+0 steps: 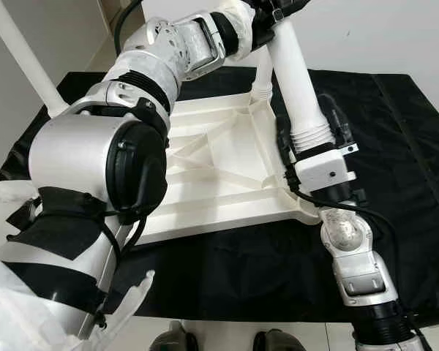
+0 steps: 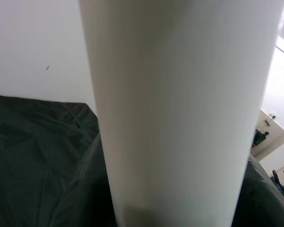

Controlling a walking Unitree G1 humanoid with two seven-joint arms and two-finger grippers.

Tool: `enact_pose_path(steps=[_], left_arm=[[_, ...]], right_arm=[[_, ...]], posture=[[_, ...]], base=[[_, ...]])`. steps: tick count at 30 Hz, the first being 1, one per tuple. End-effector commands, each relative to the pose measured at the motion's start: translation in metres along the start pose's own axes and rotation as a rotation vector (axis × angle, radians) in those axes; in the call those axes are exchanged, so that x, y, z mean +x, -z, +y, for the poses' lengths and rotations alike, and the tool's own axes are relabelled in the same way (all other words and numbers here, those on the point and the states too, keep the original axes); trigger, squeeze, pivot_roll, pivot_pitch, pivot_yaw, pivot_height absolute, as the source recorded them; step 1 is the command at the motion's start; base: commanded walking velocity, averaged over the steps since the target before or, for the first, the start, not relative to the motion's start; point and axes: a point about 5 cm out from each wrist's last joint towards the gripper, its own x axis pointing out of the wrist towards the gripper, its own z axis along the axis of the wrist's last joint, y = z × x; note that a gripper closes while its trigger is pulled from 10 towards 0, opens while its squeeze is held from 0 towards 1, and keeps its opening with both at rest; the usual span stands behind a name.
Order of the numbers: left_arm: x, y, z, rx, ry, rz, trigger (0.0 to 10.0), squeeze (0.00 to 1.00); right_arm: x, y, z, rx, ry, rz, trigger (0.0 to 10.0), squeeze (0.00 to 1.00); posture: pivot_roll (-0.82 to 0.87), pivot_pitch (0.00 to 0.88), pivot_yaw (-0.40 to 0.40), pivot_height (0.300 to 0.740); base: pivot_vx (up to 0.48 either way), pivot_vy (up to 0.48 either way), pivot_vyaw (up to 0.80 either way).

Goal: Building children table

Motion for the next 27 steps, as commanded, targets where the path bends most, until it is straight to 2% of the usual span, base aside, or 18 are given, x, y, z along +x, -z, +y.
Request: enact_pose_path(steps=[1,2,3,7,11,12,13,14,15,22,24,27], left_arm=[[0.002,-0.008,-0.007,0.032,0.015,-0.016,6.0,0.0],[0.002,-0.008,-0.006,0.04,0.009,-0.013,10.0,0.0],[0.002,-0.009,-0.005,0.071,-0.017,-0.023,10.0,0.0],[0.001,-0.011,-0.003,0.109,-0.039,-0.039,10.0,0.0],[0.001,-0.006,0.003,0.254,-0.088,-0.037,10.0,0.0],[0.001,-0.006,0.003,0.254,-0.088,-0.037,10.0,0.0],[0.001,-0.005,0.006,0.276,-0.106,-0.044,10.0,0.0],[0.001,-0.005,0.006,0.276,-0.106,-0.044,10.0,0.0],[-0.002,-0.006,0.011,0.308,-0.144,-0.088,10.0,0.0],[-0.003,-0.004,0.015,0.344,-0.173,-0.119,10.0,0.0],[-0.003,0.001,0.017,0.401,-0.183,-0.135,10.0,0.0],[-0.002,0.006,0.016,0.433,-0.175,-0.145,10.0,0.0]], right_arm=[[-0.002,0.002,0.001,0.022,-0.005,0.016,10.0,1.0],[-0.002,0.003,0.0,0.04,0.008,0.025,10.0,1.0],[-0.003,0.006,0.0,0.104,0.024,0.058,10.0,1.0],[-0.004,0.008,0.001,0.143,0.037,0.085,10.0,1.0],[0.001,0.01,-0.001,0.203,0.111,0.153,10.0,1.0],[0.001,0.01,-0.001,0.203,0.111,0.153,10.0,1.0],[0.001,0.013,-0.002,0.221,0.12,0.187,10.0,0.32],[0.001,0.013,-0.002,0.221,0.12,0.187,10.0,0.32],[0.001,0.018,-0.001,0.272,0.127,0.254,10.0,0.0],[0.0,0.022,-0.001,0.243,0.106,0.305,10.0,0.0],[0.0,0.024,0.001,0.253,0.091,0.349,10.0,0.0],[0.001,0.025,0.003,0.247,0.074,0.376,10.0,0.0]], posture=[[-0.07,0.03,0.067,0.74],[-0.07,0.03,0.067,0.74],[-0.07,0.034,0.066,0.74],[-0.07,0.034,0.065,0.74],[-0.07,0.032,0.063,0.74],[-0.07,0.032,0.063,0.74],[-0.06,0.03,0.06,0.74],[-0.06,0.03,0.06,0.74],[-0.07,0.027,0.059,0.74],[-0.07,0.021,0.054,0.74],[-0.07,0.013,0.054,0.74],[-0.07,0.012,0.053,0.74]], base=[[0.0,0.0,0.0],[0.0,0.0,0.0],[0.0,0.0,0.0],[0.0,0.0,0.0],[0.0,0.0,0.0],[0.0,0.0,0.0],[0.0,0.0,0.0],[0.0,0.0,0.0],[0.0,0.0,0.0],[0.0,0.0,0.0],[0.0,0.0,0.0],[0.0,0.0,0.0]])
